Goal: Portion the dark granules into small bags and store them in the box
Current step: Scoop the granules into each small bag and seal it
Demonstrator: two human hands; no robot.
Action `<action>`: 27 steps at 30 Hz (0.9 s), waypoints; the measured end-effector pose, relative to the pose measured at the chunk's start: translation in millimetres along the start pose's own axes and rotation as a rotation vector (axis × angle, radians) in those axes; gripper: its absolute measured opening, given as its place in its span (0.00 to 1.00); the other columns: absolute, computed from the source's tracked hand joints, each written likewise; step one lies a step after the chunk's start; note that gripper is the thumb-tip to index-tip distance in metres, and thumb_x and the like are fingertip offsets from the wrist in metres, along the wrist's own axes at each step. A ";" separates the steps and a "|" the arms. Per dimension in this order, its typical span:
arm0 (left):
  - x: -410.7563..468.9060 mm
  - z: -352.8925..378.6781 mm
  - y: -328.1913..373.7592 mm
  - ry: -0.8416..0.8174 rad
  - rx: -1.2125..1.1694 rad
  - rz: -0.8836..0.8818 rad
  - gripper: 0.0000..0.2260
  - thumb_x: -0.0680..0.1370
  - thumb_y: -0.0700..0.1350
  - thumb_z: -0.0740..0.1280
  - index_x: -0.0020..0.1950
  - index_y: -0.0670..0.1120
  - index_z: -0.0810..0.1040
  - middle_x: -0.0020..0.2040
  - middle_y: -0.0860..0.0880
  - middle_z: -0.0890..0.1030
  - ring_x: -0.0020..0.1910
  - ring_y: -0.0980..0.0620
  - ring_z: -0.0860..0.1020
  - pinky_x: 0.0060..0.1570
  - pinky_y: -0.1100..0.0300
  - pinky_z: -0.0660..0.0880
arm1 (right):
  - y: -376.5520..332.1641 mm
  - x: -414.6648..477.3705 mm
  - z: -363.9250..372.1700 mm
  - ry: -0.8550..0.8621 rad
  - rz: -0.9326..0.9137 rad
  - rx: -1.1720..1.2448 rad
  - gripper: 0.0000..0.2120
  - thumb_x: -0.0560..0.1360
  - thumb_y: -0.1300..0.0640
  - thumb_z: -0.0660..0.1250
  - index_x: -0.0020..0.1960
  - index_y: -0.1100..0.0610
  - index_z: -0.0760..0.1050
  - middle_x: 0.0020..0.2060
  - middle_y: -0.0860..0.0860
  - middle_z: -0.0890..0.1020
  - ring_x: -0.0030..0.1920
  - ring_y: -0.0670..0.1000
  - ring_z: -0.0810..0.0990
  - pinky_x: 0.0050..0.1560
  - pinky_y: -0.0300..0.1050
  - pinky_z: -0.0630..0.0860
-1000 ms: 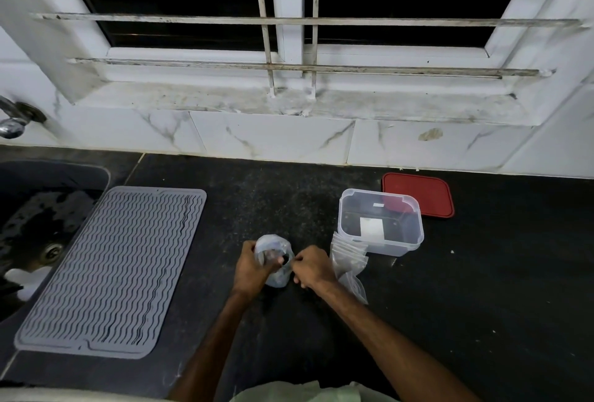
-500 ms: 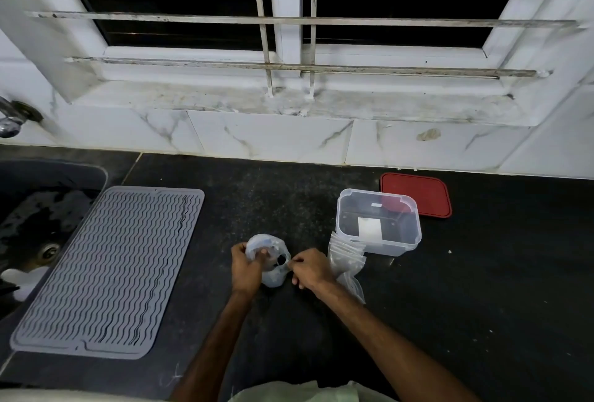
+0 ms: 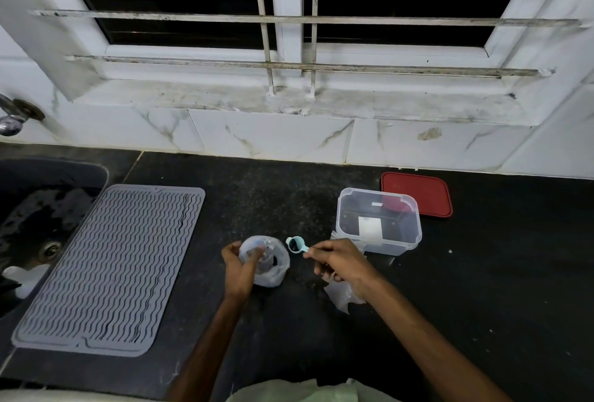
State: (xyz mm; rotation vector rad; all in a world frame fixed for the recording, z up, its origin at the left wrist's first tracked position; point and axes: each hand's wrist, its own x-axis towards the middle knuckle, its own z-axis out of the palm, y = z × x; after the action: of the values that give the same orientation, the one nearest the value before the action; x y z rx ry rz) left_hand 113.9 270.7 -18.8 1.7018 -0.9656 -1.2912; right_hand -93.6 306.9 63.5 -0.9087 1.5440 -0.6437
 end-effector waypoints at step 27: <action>-71.7 85.2 -9.4 -0.543 0.877 0.763 0.08 0.79 0.51 0.65 0.57 0.56 0.77 0.55 0.58 0.77 0.51 0.57 0.78 0.45 0.59 0.74 | 99.1 -54.8 -69.8 0.185 0.007 -0.092 0.07 0.77 0.57 0.68 0.42 0.54 0.84 0.25 0.51 0.80 0.23 0.44 0.71 0.29 0.36 0.70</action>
State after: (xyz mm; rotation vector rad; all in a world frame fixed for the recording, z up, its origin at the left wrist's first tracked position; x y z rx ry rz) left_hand 17.9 327.8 -15.3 1.2582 -2.4757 -0.8255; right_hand -180.0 400.6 25.3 -0.9323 1.7534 -0.6717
